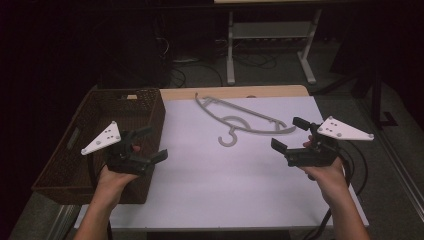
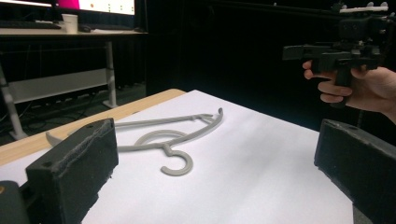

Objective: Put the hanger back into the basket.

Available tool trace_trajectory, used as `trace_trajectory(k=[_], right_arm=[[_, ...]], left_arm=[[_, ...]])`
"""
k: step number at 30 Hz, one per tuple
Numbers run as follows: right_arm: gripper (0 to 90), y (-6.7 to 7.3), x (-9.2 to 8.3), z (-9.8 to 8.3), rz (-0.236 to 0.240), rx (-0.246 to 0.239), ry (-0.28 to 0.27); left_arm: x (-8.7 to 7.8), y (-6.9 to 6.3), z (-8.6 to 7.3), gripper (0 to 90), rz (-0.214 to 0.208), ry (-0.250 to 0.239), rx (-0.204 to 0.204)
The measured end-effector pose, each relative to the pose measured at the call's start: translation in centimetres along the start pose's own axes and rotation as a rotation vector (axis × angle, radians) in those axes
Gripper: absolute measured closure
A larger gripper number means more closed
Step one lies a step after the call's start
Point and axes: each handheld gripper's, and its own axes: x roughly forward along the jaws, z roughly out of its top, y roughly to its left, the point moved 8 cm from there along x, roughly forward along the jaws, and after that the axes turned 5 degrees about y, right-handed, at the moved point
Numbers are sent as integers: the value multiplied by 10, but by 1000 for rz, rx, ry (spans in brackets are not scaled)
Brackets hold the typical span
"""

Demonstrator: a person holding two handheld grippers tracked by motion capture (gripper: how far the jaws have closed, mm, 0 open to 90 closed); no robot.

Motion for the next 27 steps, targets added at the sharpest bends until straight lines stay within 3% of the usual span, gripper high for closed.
trace_trajectory(k=[12,19,27], right_arm=[[0,-2,6,-7,1,-15,37],[0,-8,15,-15,13,-22,89],[0,-14,36,-26,51,-48,176]], left_arm=[[24,-17,-6,0,-41,67,19],[44,-29,-18,0,-79,125,37],[61,-37,-44,0,-116,185,30]])
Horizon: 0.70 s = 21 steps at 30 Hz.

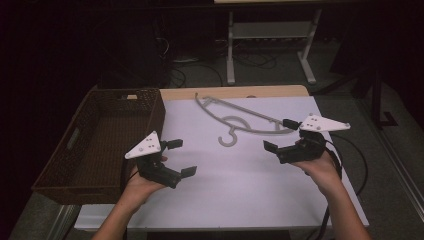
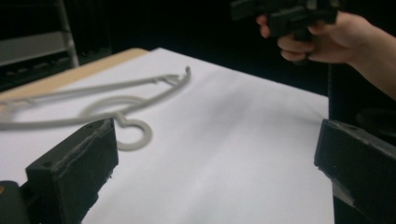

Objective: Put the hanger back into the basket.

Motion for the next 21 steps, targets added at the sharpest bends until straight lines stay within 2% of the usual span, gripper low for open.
trace_trajectory(k=[2,3,4,5,6,11,14,18,21], right_arm=[[0,-3,11,-3,11,-3,25],[0,-3,11,-3,11,-3,25],[4,-6,19,-5,15,1,52],[4,-6,19,-5,15,1,52],[41,-9,27,-8,29,-17,85],[66,-16,39,-12,39,-12,133],[102,-27,50,-16,36,-2,184],[140,-36,58,-19,30,3,222],[164,-42,65,-23,43,-10,274]], left_arm=[[4,-1,-6,0,-9,11,2],[6,-1,-8,0,-10,16,0],[8,0,-13,0,-14,19,-6],[8,0,-13,0,-14,19,-6],[9,0,-16,0,-18,22,-12],[10,1,-21,0,-19,29,-18],[11,1,-23,0,-22,37,-17],[13,0,-24,0,-32,39,-17],[13,-2,-25,0,-41,48,-17]])
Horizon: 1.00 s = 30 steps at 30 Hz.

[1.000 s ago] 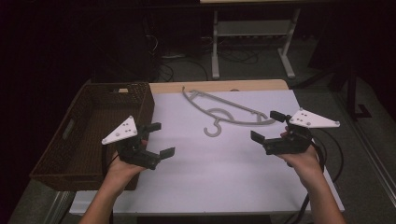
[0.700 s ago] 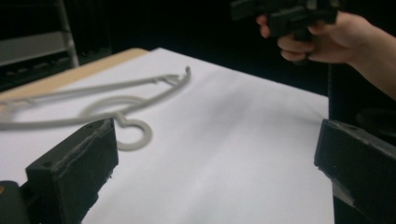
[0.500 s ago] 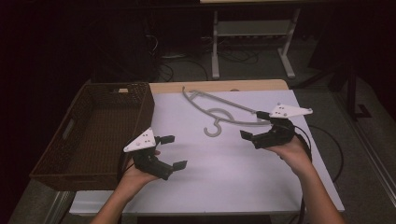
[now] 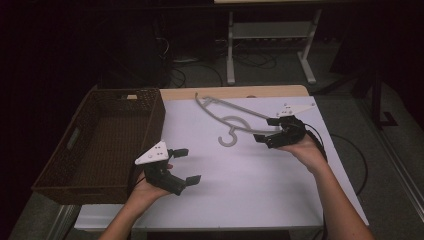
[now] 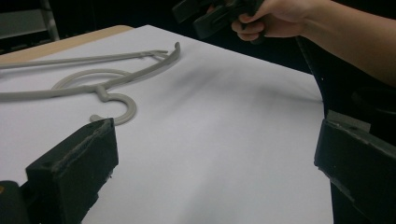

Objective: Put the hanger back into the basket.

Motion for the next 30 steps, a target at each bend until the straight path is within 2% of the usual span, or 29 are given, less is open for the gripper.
trace_trajectory(k=[1,4,5,6,8,10,11,12,15,19,22,27,30], right_arm=[[180,-4,3,-1,-5,-11,17],[215,-9,10,-1,12,15,43],[236,-14,16,-3,12,-1,80],[236,-14,16,-3,12,-1,80],[273,-18,25,-2,14,-7,117],[280,-19,27,-2,14,-4,126],[292,-21,31,-2,14,-5,150],[306,-23,35,-2,13,-21,166],[375,-29,47,-1,17,-39,193],[445,-37,58,-1,26,-37,206],[467,-43,64,-3,15,-30,229],[518,-56,78,-9,7,-49,270],[546,-61,83,-11,14,-38,282]], left_arm=[[1,0,0,0,-3,-3,0],[1,0,-1,0,-5,1,-2],[1,0,0,0,-7,-4,-4],[1,0,0,0,-8,-5,-6],[1,1,0,0,-7,-11,-19],[1,2,0,0,-8,-14,-6],[1,2,-1,0,-7,-12,-17],[1,3,-1,0,-8,-12,-16],[0,3,-1,0,-11,-19,-18],[0,4,-2,0,-12,-17,-20],[0,4,-2,0,-14,-16,-19],[-1,4,-2,0,-14,-18,-20],[-1,5,-2,0,-14,-18,-18]])
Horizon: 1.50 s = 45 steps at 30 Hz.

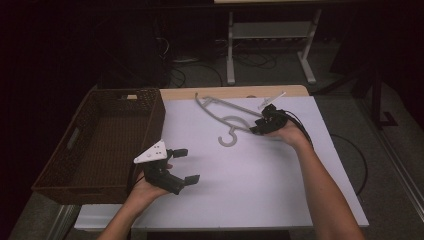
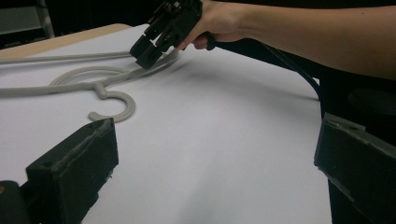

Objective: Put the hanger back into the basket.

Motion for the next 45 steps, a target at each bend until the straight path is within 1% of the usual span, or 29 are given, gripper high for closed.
trace_trajectory(k=[2,4,5,6,9,11,12,14,15,17,18,19,20,21,23,24,25,26,27,28,29,34,37,38,39,40,42,43,45], right_arm=[[572,-1,3,-1,14,-1,8],[589,-4,7,-2,6,-14,27],[606,-6,10,-3,13,-15,38],[606,-6,10,-3,13,-15,38],[636,-6,14,-4,32,-39,49],[668,-8,17,-5,28,-54,59],[676,-8,18,-6,33,-61,63],[697,-7,18,-7,46,-58,61],[715,-7,18,-7,49,-63,61],[724,-8,18,-8,55,-76,60],[729,-7,18,-8,66,-72,61],[737,-7,18,-8,66,-87,61],[737,-7,18,-8,66,-87,61],[742,-5,17,-8,78,-81,65],[758,-4,17,-9,82,-107,68],[768,-1,17,-9,94,-110,72],[780,1,17,-10,104,-122,79],[797,3,18,-10,113,-147,83],[797,3,18,-10,113,-147,83],[805,6,17,-10,118,-152,91],[807,9,17,-11,127,-146,103],[808,14,16,-11,128,-138,114],[808,18,15,-12,129,-142,128],[808,19,14,-12,130,-149,130],[808,22,12,-13,137,-158,131],[808,22,12,-13,137,-158,131],[808,27,10,-16,141,-166,135],[808,32,8,-19,146,-181,134],[808,35,8,-21,149,-186,137]], left_arm=[[0,0,0,0,0,-3,0],[-1,0,0,0,1,-3,-3],[-1,0,0,0,1,-5,-4],[-1,0,1,0,1,-5,0],[-1,0,0,0,1,-2,-1],[-1,0,0,0,0,-1,-2],[-1,0,0,0,0,-1,-2],[-1,0,0,0,-1,-2,-3],[-1,0,0,0,-2,-3,-4],[-1,0,0,0,-1,-1,-3],[-1,0,0,0,-1,-1,-4],[-1,0,0,0,-1,-1,-3],[-1,0,0,0,-2,-2,-2],[-1,0,0,0,-2,-1,-1],[0,-1,0,0,-3,0,-1],[0,-1,0,0,-3,-2,0],[0,-1,0,0,-4,-2,-1],[0,-1,0,0,-4,-3,-2],[0,-1,0,0,-4,-3,-2],[0,-1,0,0,-4,-4,-3],[0,-1,0,0,-4,-4,-2],[-1,-1,1,0,-3,-7,-4],[-2,-1,1,0,-2,-4,-3],[-2,0,1,0,-1,-4,-4],[-3,0,1,0,-1,-5,-8],[-3,0,1,0,-1,-6,-8],[-3,0,1,0,-1,-9,-10],[-3,0,1,0,-1,-7,-8],[-2,-1,1,0,-1,-4,-5]])
